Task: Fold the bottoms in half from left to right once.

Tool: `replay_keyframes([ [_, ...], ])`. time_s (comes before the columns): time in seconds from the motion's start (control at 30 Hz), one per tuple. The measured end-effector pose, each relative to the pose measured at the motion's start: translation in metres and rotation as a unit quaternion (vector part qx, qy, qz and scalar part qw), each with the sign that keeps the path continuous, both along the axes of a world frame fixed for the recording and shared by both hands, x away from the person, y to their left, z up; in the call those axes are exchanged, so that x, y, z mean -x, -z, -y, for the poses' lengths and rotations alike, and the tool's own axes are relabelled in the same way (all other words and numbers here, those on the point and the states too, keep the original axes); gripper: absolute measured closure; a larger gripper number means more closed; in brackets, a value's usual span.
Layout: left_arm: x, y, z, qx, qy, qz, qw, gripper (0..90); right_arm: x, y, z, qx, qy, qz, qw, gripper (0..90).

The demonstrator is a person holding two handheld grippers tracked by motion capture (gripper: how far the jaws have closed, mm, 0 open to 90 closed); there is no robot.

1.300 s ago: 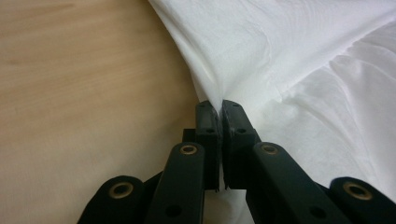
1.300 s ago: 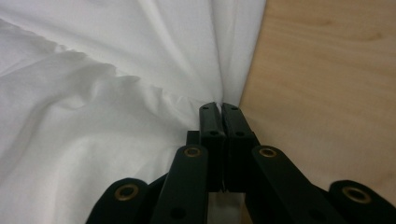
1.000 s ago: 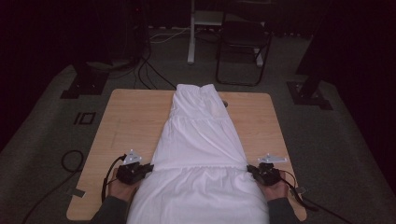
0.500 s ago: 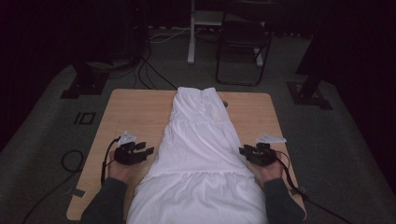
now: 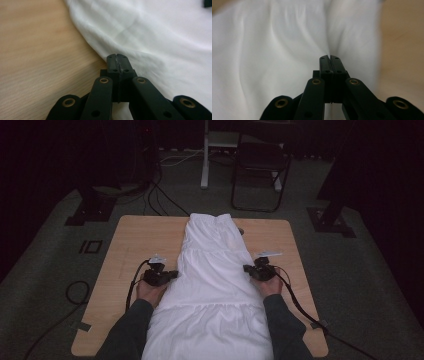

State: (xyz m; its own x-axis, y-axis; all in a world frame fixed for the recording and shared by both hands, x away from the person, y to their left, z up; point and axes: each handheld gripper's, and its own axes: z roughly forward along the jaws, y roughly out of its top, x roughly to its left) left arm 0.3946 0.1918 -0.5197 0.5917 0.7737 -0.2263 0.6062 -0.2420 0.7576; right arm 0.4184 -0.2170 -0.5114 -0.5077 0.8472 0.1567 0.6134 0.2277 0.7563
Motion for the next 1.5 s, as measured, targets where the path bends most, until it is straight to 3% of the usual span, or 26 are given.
replay_keyframes([
  [0.07,0.009,-0.013,-0.003,0.017,0.004,0.020,0.9997,90.0,0.010,-0.026,0.013,0.007,0.036,0.060,0.9975,89.8],
  [0.13,0.012,-0.019,-0.003,0.010,0.002,0.027,0.9996,87.1,0.017,-0.043,0.022,0.044,0.069,0.100,0.9916,89.7],
  [0.2,0.007,-0.017,0.000,0.010,0.002,0.018,0.9998,71.9,0.017,-0.042,0.028,0.056,0.075,0.087,0.9918,89.7],
  [0.33,-0.009,-0.007,0.011,-0.003,-0.024,0.001,0.9997,50.3,0.011,-0.009,0.031,0.077,0.082,0.037,0.9930,89.7],
  [0.4,-0.019,-0.003,0.017,-0.007,-0.027,-0.011,0.9996,45.5,0.005,0.007,0.032,0.066,0.079,0.009,0.9947,89.6],
  [0.5,-0.034,0.005,0.028,-0.013,-0.021,-0.029,0.9993,40.0,-0.001,0.023,0.033,0.054,0.070,-0.011,0.9960,89.3],
  [0.53,-0.038,0.009,0.032,-0.027,-0.020,-0.034,0.9989,40.8,-0.002,0.025,0.033,0.051,0.070,-0.015,0.9961,89.2],
  [0.57,-0.041,0.014,0.035,-0.047,-0.018,-0.038,0.9980,47.2,-0.003,0.027,0.032,0.049,0.069,-0.020,0.9962,89.1],
  [0.6,-0.041,0.017,0.035,-0.058,-0.019,-0.031,0.9977,63.9,-0.003,0.029,0.032,0.052,0.068,-0.020,0.9961,89.1],
  [0.67,-0.040,0.019,0.029,-0.048,-0.024,-0.035,0.9979,89.7,-0.002,0.029,0.032,0.051,0.068,-0.021,0.9962,89.0],
  [0.73,-0.034,0.020,0.021,-0.052,-0.025,-0.024,0.9980,90.0,0.001,0.030,0.034,0.048,0.067,-0.022,0.9963,88.9],
  [0.9,-0.005,0.024,-0.005,-0.027,-0.033,-0.022,0.9988,90.0,0.017,0.030,0.035,0.048,0.053,-0.020,0.9973,89.0],
  [1.2,0.059,0.018,-0.016,-0.062,-0.005,-0.033,0.9975,90.0,0.082,0.029,0.037,0.035,0.006,-0.035,0.9987,88.9],
  [1.27,0.064,0.018,-0.017,-0.066,-0.003,-0.029,0.9974,89.4,0.092,0.028,0.039,0.035,-0.002,-0.048,0.9982,87.1],
  [1.33,0.063,0.018,-0.018,-0.065,-0.006,-0.024,0.9976,83.4,0.093,0.024,0.041,0.044,-0.019,-0.055,0.9973,74.2],
  [1.4,0.059,0.019,-0.020,-0.046,-0.011,-0.023,0.9986,73.6,0.089,0.018,0.042,0.039,-0.020,-0.036,0.9984,62.5],
  [1.5,0.052,0.017,-0.022,-0.013,-0.022,-0.012,0.9996,62.9,0.073,0.000,0.038,0.007,-0.025,-0.005,0.9996,56.6],
])
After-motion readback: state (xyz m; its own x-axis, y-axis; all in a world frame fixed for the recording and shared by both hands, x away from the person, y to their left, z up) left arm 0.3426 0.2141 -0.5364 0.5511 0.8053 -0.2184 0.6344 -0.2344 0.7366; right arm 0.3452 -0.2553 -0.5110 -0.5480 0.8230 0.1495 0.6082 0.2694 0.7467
